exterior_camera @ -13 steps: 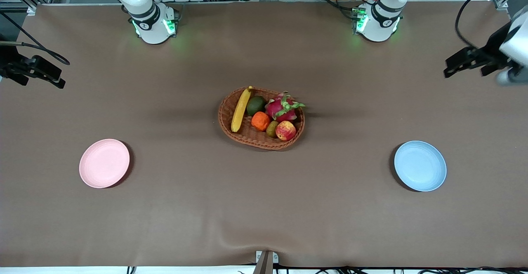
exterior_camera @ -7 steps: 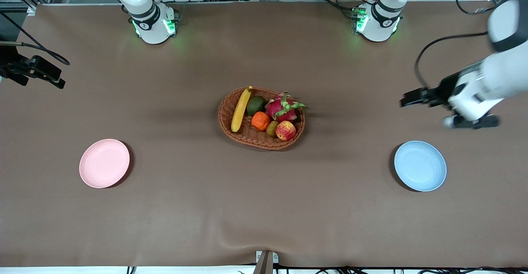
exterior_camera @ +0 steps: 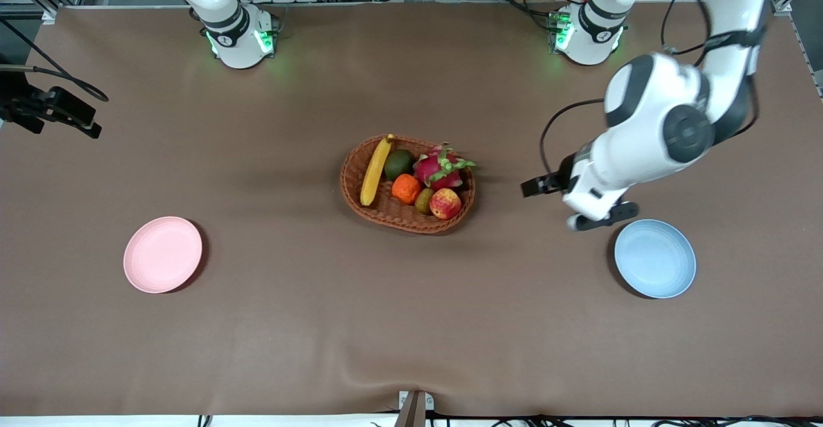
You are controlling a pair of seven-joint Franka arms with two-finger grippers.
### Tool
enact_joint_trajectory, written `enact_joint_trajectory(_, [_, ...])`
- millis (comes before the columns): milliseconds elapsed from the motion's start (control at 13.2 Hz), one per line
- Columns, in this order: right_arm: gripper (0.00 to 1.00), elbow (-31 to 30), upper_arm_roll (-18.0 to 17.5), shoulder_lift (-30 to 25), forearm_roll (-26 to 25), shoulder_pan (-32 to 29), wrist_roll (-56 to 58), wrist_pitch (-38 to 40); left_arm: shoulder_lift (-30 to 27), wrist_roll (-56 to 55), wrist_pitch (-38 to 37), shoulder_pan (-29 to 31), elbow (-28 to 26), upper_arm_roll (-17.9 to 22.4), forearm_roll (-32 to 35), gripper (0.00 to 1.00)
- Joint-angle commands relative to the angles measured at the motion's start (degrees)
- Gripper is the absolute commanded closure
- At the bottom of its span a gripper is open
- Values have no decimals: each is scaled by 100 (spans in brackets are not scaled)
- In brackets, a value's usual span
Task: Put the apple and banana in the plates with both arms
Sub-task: 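Reach the left gripper into the basket and grasp the red apple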
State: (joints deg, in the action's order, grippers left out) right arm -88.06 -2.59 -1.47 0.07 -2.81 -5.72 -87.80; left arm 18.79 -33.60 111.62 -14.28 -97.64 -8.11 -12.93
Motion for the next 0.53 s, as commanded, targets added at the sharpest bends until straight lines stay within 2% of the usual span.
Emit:
enact_joint_trajectory(0, [0, 140, -31, 68, -7, -44, -34, 52, 378, -384, 481, -241, 34, 20, -261, 0])
enact_joint_trajectory(228, [0, 140, -31, 68, -7, -44, -34, 52, 791, -411, 1096, -530, 52, 29, -964, 0])
enact_joint_trajectory(455, [0, 140, -31, 68, -7, -44, -25, 52, 1204, -727, 1659, -760, 78, 29, -1010, 0])
